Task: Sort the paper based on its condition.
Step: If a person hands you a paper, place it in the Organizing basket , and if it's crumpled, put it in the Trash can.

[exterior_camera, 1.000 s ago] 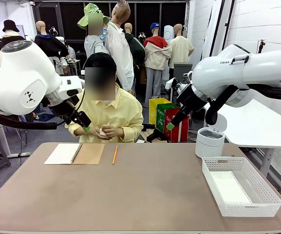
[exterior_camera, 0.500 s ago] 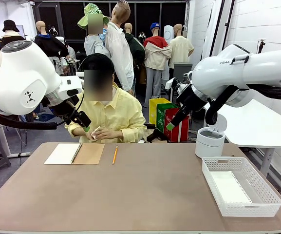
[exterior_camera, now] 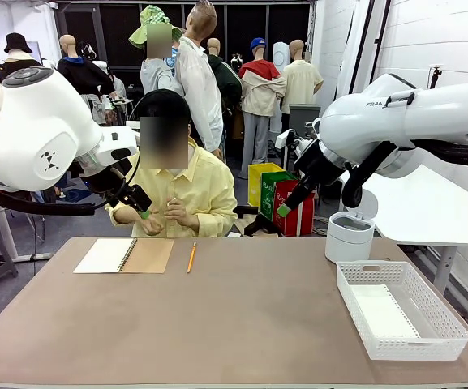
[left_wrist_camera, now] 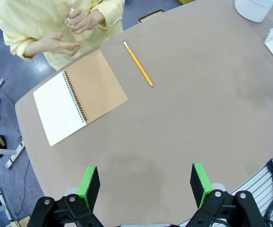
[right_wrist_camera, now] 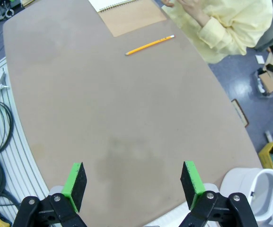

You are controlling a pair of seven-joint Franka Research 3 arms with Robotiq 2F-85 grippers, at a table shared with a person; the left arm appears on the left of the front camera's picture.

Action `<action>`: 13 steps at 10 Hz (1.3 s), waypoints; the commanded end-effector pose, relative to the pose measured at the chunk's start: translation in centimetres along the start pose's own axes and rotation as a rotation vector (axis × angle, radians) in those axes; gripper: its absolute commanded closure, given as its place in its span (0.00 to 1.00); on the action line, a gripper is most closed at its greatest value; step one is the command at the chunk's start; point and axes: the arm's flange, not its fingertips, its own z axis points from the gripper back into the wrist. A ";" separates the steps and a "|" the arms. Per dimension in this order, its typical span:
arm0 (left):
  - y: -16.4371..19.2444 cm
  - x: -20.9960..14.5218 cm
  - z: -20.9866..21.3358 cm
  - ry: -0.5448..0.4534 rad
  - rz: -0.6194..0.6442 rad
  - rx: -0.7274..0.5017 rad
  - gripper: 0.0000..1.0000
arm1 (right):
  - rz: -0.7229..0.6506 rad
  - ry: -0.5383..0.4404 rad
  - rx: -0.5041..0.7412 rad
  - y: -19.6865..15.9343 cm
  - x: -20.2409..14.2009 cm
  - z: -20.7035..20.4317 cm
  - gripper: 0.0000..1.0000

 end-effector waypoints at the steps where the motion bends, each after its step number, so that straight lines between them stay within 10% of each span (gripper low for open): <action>1: 0.1 -0.1 0.1 -0.001 -0.007 0.003 0.00 | 0.000 -0.001 -0.002 0.0 0.0 -0.1 0.00; 13: 0.1 -0.1 0.1 -0.001 -0.007 0.003 0.00 | 0.000 -0.001 -0.002 0.0 0.0 -0.1 0.00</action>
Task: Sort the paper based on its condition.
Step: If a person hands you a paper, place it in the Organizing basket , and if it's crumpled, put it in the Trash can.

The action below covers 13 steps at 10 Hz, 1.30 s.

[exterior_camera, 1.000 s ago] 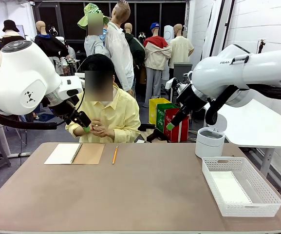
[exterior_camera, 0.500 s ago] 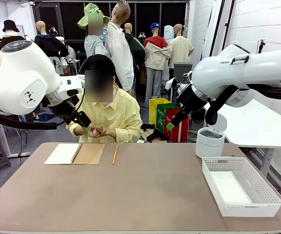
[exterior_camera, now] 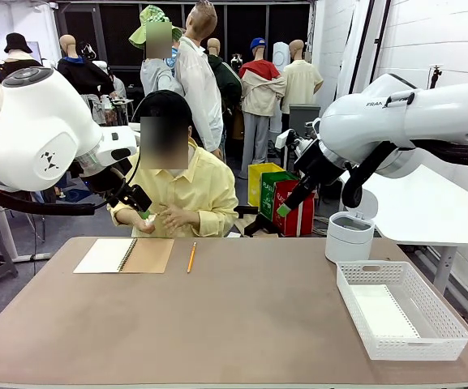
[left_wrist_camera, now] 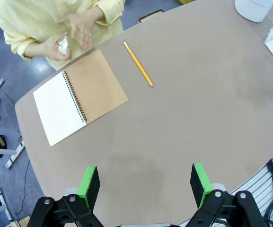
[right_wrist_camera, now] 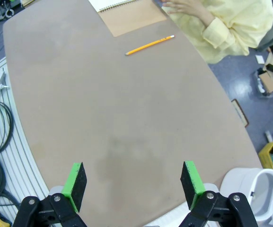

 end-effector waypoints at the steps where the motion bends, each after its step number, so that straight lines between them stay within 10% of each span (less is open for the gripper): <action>1: 0.1 -0.1 0.1 -0.001 -0.007 0.003 0.00 | 0.000 -0.001 -0.002 0.0 0.0 -0.1 0.00; 13: 0.1 -0.1 0.1 -0.001 -0.007 0.003 0.00 | 0.000 -0.001 -0.002 0.0 0.0 -0.1 0.00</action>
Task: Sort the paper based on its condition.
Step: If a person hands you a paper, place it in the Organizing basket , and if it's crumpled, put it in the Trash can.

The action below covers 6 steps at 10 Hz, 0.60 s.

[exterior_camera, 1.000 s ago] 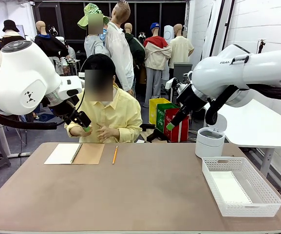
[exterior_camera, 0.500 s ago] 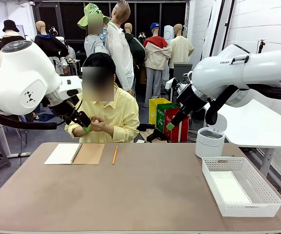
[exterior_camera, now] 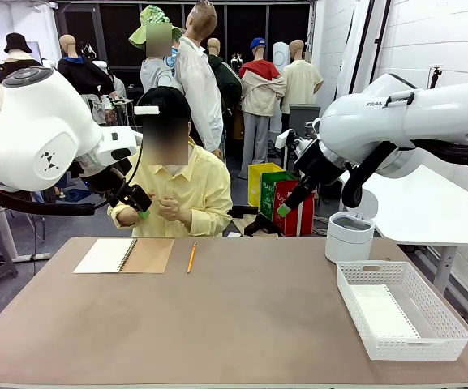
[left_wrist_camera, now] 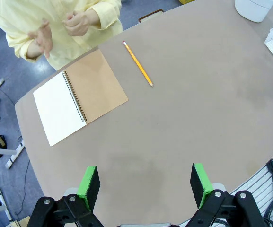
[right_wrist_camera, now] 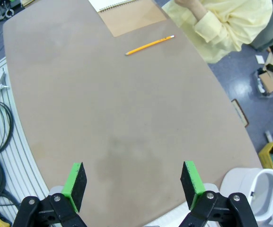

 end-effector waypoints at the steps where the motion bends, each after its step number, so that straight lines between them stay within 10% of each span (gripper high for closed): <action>1: 0.1 -0.1 0.1 -0.001 -0.007 0.003 0.00 | 0.000 -0.001 -0.002 0.0 0.0 -0.1 0.00; 6: 0.1 -0.1 0.1 -0.001 -0.007 0.003 0.00 | 0.000 -0.001 -0.002 0.0 0.0 -0.1 0.00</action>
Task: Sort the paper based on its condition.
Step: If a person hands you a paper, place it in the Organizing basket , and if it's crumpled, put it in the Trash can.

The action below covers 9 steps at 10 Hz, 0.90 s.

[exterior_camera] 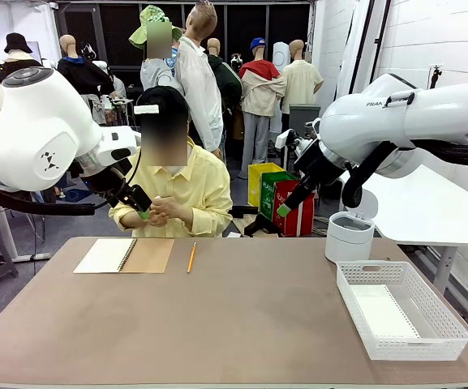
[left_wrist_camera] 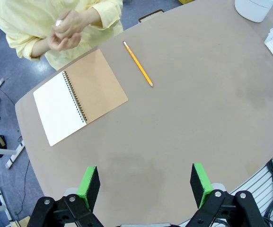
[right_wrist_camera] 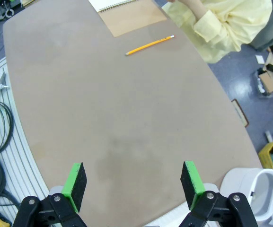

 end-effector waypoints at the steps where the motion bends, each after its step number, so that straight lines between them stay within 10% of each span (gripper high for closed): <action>1: 0.1 -0.1 0.1 -0.001 -0.007 0.003 0.00 | 0.000 -0.001 -0.002 0.0 0.0 -0.1 0.00; 9: 0.1 -0.1 0.1 -0.001 -0.007 0.003 0.00 | 0.000 -0.001 -0.002 0.0 0.0 -0.1 0.00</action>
